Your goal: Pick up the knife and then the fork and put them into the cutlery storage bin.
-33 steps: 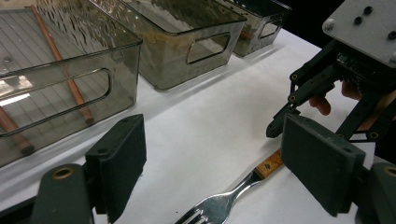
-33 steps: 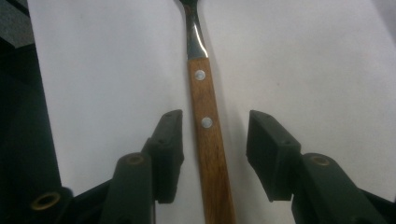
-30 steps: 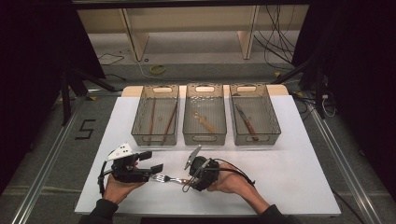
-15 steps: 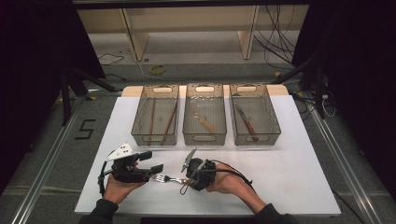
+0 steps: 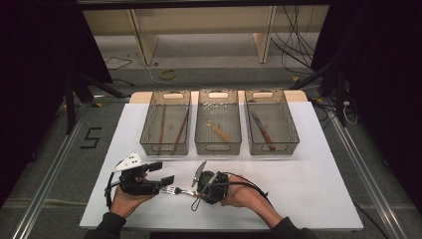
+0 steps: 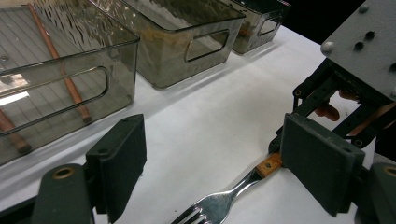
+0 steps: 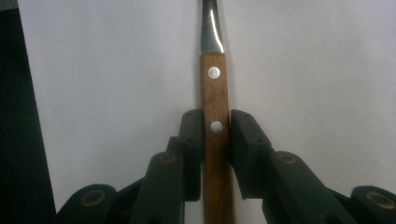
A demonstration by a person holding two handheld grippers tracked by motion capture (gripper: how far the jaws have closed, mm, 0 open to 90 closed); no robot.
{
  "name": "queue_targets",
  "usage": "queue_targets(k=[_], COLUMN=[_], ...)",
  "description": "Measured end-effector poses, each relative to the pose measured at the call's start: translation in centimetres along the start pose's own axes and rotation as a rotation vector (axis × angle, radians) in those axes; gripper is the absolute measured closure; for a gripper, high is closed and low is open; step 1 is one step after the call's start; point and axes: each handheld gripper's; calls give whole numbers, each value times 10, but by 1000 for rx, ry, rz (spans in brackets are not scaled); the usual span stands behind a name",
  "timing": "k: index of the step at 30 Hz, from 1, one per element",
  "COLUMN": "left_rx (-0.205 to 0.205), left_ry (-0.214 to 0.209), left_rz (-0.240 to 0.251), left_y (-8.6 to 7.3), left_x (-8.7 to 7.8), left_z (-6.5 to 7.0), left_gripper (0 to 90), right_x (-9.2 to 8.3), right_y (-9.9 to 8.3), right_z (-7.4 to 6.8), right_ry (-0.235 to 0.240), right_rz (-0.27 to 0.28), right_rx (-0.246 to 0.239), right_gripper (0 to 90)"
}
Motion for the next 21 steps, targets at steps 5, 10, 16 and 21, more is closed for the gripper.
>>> queue_targets(k=[5, 10, 16, 21], left_rx=[0, 0, -3, -4], left_ry=[1, 1, 6, 19], left_rz=[0, -1, 7, 28], left_y=[0, 0, 0, 0], left_x=[0, -1, -2, -4], left_z=[0, 0, -1, -1], left_gripper=[223, 225, 226, 226], right_x=[0, -1, -3, -9], right_y=[0, 1, -2, -7], right_z=[-3, -3, 0, 10], right_ry=[-14, -20, 5, 10], right_rz=[7, 6, 23, 62], right_rx=[-30, -39, -10, 34], right_gripper=[769, 772, 773, 774])
Point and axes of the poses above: each handheld gripper's, and its own axes: x roughly forward along the jaws, y roughly out of its top, z roughly to its right, and after that the axes turned 13 degrees about -y, right-handed
